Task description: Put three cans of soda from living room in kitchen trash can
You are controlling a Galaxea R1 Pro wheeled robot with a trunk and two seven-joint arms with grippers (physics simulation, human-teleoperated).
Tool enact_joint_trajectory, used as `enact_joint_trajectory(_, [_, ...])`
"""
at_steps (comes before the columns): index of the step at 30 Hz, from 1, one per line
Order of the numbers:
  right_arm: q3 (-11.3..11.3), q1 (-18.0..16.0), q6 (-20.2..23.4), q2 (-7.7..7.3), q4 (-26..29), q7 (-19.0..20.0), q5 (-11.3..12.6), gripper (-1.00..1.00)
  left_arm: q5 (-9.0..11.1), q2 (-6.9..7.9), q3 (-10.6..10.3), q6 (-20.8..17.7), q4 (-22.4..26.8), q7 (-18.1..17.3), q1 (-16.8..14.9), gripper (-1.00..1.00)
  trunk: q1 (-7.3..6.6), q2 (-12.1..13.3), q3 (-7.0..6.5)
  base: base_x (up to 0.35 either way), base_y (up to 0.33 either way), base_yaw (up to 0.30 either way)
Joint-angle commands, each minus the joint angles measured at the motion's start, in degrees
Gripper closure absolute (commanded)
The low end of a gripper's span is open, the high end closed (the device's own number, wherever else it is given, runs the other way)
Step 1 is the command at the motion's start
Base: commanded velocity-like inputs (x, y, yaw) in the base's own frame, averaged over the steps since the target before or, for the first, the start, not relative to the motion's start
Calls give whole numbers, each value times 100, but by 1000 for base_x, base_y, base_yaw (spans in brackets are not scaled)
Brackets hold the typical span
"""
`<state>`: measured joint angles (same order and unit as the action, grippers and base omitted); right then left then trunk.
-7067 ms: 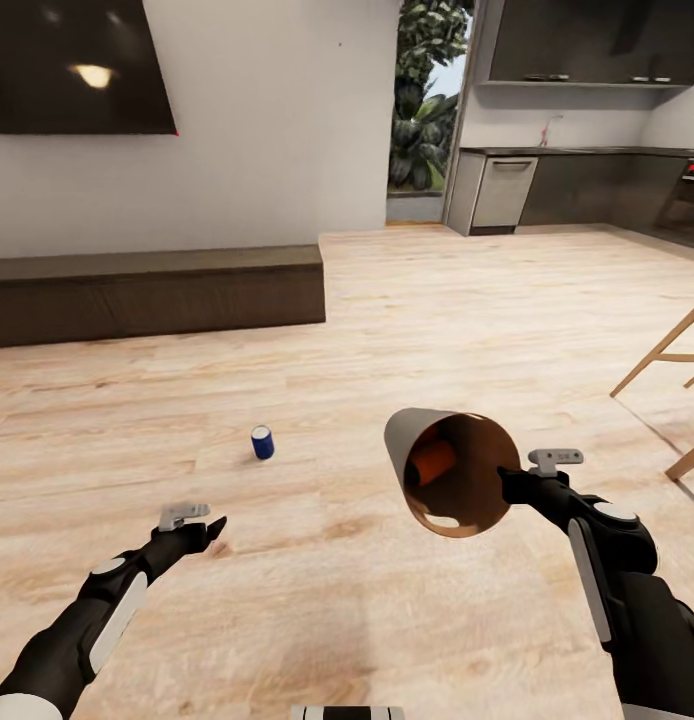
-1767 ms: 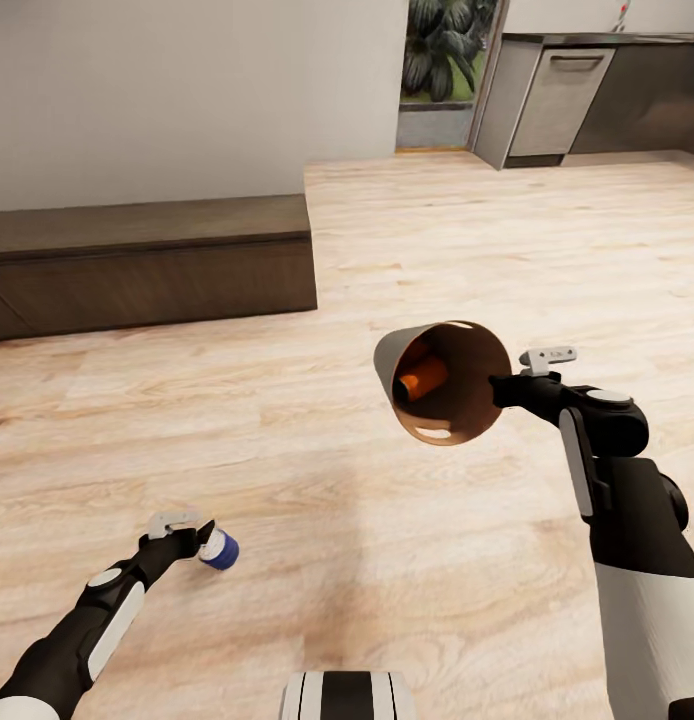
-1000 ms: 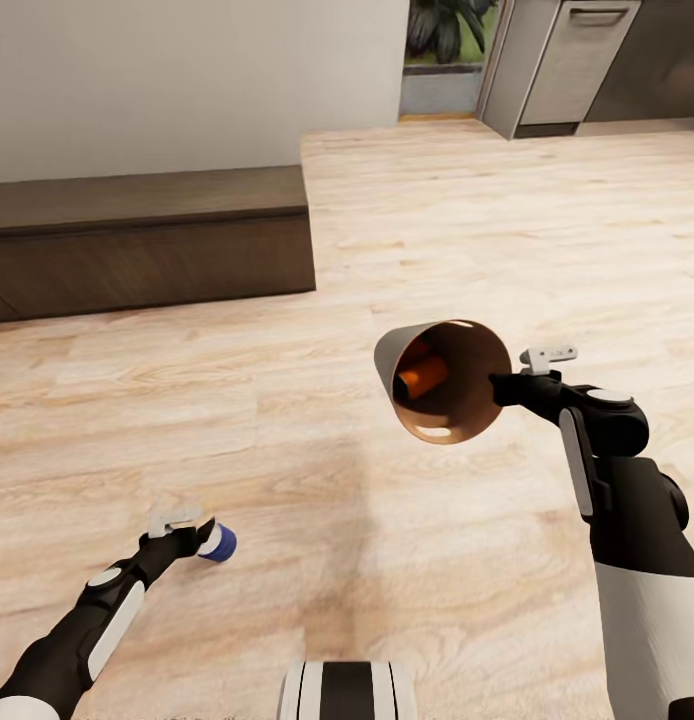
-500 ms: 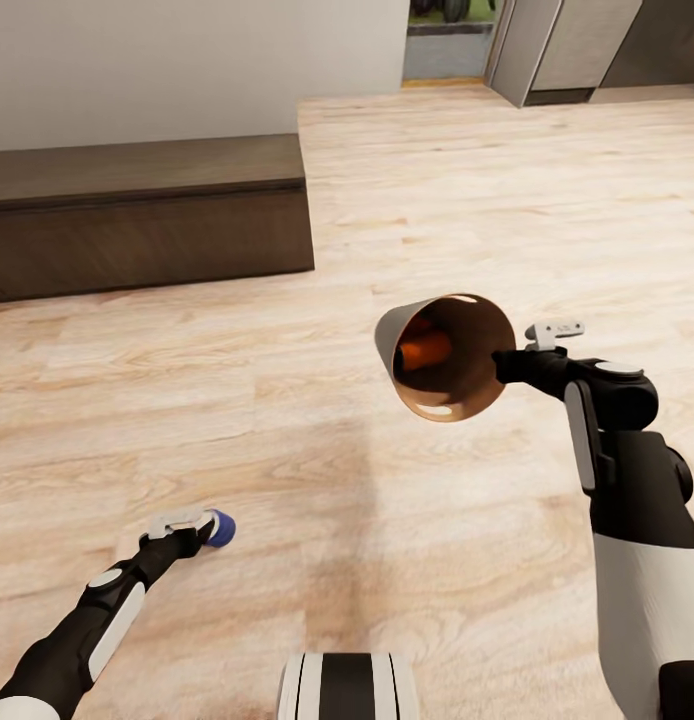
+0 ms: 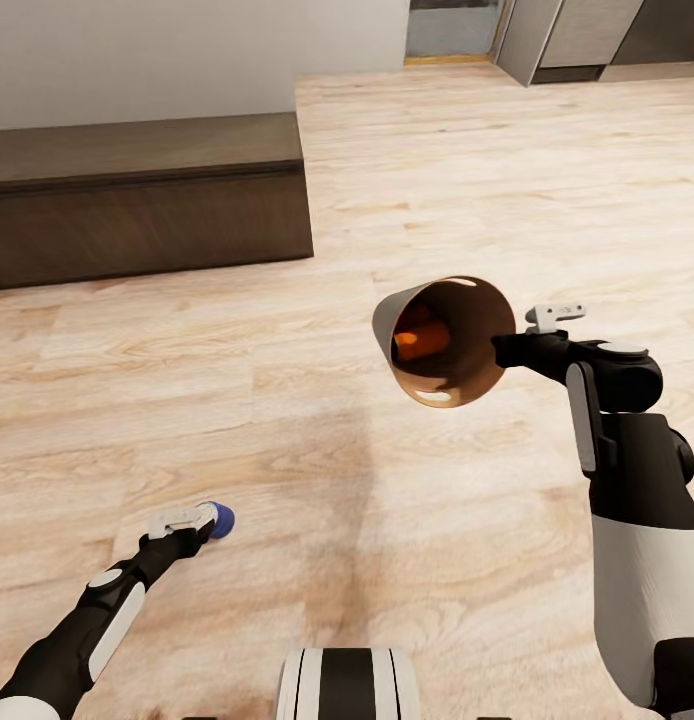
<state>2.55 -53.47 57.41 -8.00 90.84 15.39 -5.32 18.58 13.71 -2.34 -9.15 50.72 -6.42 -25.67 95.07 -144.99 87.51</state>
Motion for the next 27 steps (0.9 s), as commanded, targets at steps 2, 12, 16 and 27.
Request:
enact_joint_trajectory(2, [-13,-3,6,0,4,-1,75,100,-1,0,-1,0,1,0,0,-100,-1,0,-1,5,0,0])
enact_joint_trajectory(12, [-169,5,7,0,4,-9,75,100,0,0,2,-3,5,-16,0,-100,-1,0,-1,171,0,0])
enact_joint_trajectory(16, [-169,4,7,0,4,-10,75,100,3,0,2,-1,6,-17,0,-100,-1,0,-1,44,0,0])
enact_joint_trajectory(27, [-167,3,7,0,4,-10,75,100,0,0,4,1,2,-15,0,-100,10,-6,88,7,0,0])
